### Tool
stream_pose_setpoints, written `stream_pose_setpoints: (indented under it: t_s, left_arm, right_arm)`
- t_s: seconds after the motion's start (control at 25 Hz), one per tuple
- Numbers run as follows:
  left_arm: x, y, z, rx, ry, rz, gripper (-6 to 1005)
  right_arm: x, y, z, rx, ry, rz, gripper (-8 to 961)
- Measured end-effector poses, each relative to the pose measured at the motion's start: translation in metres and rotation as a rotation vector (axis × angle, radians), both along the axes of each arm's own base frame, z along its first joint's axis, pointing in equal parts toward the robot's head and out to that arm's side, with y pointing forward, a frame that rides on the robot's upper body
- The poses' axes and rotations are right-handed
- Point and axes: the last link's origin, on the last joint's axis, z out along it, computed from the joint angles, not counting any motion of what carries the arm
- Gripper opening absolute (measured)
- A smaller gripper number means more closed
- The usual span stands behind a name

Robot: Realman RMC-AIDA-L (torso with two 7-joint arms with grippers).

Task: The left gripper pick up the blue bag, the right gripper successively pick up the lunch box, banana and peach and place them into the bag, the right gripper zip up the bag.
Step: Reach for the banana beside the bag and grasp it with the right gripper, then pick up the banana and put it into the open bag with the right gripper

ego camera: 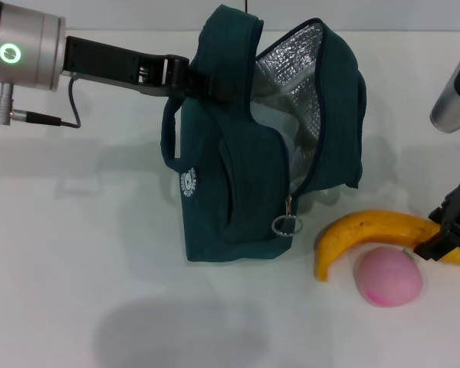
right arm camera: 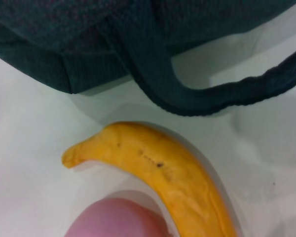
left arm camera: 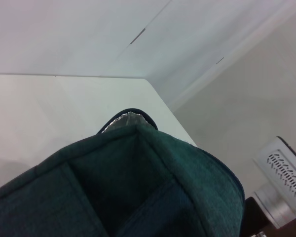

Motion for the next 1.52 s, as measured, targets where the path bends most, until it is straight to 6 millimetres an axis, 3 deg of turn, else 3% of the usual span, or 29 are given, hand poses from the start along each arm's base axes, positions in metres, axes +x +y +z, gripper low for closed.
stream_pose_setpoints:
  t_s: [0.12,0.24,0.6,0.76,0.96,1.28,1.44,1.52]
  left_arm:
    - [0.0,0.0,0.0,0.0,0.0,0.0,42]
    - [0.0,0.0,0.0,0.0,0.0,0.002,42]
    - [0.0,0.0,0.0,-0.004,-0.001,0.005,42]
    - [0.0,0.0,0.0,-0.004,-0.001,0.006,42]
    - [0.002,0.0,0.0,-0.004,-0.001,0.002,42]
    - [0.005,0.001,-0.002,-0.008,-0.005,0.002,42]
    - [0.005,0.001,-0.002,-0.01,-0.006,0.007,42]
    - [0.004,0.001,-0.002,-0.01,-0.007,0.01,42]
  right_arm:
    - [0.002,0.001,-0.003,-0.006,-0.009,-0.006,763]
    - [0.005,0.002,-0.005,-0.006,-0.021,-0.003,551]
    - [0.008,0.002,-0.004,-0.008,-0.027,0.001,445]
    - [0.01,0.001,0.001,-0.003,-0.017,-0.012,445]
    - [0.029,-0.003,0.025,0.056,0.077,-0.095,445]
    - [0.082,-0.014,0.098,0.332,0.284,-0.264,445]
    - [0.093,-0.018,0.12,0.444,0.375,-0.275,446]
    - [0.088,-0.017,0.125,0.487,0.457,-0.238,446]
